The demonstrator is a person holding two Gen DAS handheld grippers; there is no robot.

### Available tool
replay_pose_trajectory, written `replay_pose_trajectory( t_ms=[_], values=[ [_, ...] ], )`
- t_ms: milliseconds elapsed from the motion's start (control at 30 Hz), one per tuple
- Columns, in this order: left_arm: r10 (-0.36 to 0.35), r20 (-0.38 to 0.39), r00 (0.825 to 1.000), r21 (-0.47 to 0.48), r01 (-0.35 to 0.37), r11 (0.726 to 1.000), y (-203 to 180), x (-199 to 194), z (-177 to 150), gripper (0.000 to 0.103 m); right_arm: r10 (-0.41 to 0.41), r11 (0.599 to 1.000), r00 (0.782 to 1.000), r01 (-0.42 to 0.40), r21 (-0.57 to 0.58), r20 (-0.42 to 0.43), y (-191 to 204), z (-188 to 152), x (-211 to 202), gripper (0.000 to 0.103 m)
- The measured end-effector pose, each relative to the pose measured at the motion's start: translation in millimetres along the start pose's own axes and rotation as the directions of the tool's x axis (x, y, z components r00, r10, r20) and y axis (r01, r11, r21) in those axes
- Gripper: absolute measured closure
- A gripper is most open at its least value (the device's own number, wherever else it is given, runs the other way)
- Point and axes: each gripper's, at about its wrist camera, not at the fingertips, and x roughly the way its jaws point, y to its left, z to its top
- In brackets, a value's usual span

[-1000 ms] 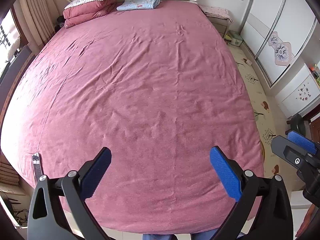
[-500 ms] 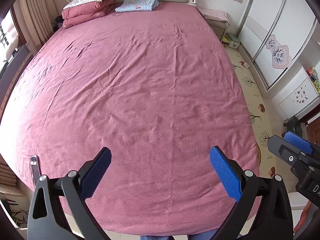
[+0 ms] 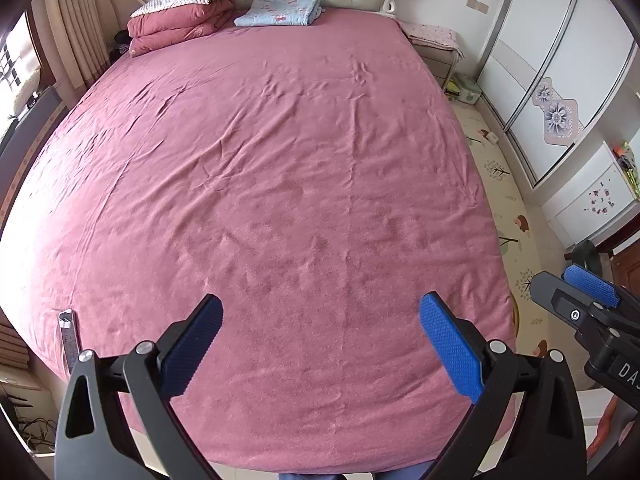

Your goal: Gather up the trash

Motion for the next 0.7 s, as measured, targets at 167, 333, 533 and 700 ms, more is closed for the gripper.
replay_pose_trajectory(
  t_ms=[167, 333, 533, 700],
  values=[
    [0.004, -0.005, 1.0, -0.011, -0.004, 1.0, 2.0, 0.0, -3.7, 0.005, 0.001, 1.0, 1.0, -0.001, 0.004, -0.002, 0.5, -0.6, -0.3, 0.034],
    [0.002, -0.005, 1.0, -0.018, -0.003, 1.0, 2.6, -1.0, -3.6, 0.004, 0.0, 1.0, 1.0, 0.0, -0.002, -0.004, 1.0, -0.3, 0.4, 0.034],
    [0.015, -0.008, 1.0, -0.016, -0.016, 1.0, 1.0, -2.1, -0.5, 0.004, 0.006, 1.0, 1.0, -0.006, 0.003, -0.003, 0.1, 4.4, 1.7, 0.034],
    [0.009, -0.012, 1.0, -0.026, -0.01, 1.0, 1.2, -1.6, 2.1, 0.004, 0.006, 1.0, 1.0, -0.006, 0.011, 0.0, -2.3, 7.5, 2.5, 0.033]
  ],
)
